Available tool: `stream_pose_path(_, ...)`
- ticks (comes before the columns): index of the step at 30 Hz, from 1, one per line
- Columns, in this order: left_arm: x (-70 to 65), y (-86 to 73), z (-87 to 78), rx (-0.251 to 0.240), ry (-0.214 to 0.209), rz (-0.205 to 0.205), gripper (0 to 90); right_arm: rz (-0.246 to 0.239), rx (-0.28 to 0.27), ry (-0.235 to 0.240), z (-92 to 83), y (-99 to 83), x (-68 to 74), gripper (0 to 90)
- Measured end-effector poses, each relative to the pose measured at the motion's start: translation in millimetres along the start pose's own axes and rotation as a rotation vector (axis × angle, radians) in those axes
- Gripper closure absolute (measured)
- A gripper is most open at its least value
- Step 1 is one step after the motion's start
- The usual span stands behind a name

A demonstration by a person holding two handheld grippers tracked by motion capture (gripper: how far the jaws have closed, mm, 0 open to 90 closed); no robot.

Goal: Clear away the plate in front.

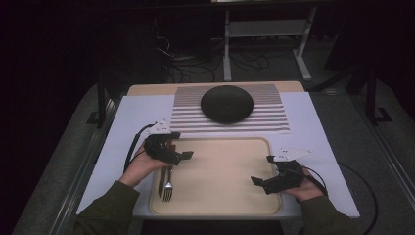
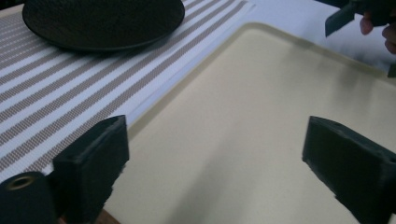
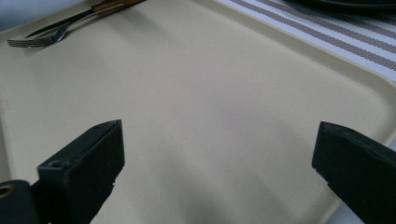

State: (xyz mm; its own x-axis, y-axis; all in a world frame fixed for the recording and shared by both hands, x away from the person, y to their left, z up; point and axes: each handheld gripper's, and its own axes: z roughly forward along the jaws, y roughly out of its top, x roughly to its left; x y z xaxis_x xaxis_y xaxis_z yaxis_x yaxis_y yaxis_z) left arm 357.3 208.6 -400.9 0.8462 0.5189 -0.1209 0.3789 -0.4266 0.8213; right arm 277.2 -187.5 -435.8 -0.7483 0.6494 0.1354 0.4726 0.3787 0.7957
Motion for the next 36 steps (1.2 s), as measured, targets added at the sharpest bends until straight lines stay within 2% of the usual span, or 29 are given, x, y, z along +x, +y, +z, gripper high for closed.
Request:
stream_pose_path(4,4.3,7.5,6.4,-0.001,0.007,0.007,0.0,0.001,0.001,0.0,0.2,0.0,-0.2,2.2)
stream_pose_path(16,14.1,20.4,21.2,-0.006,0.003,0.007,0.0,0.007,-0.005,0.005,0.1,-0.3,-1.3,2.2)
stream_pose_path(22,20.3,28.8,29.8,-0.022,0.001,0.022,0.0,0.007,-0.005,0.005,0.1,-0.3,-1.3,2.2)
stream_pose_path(32,31.5,40.1,41.5,-0.046,-0.019,0.011,0.0,0.007,-0.005,0.006,-0.1,-0.6,-1.2,2.2)
stream_pose_path(36,37.4,44.4,46.6,-0.043,-0.01,0.01,0.0,0.007,-0.005,0.006,0.1,-0.6,-1.3,2.2)
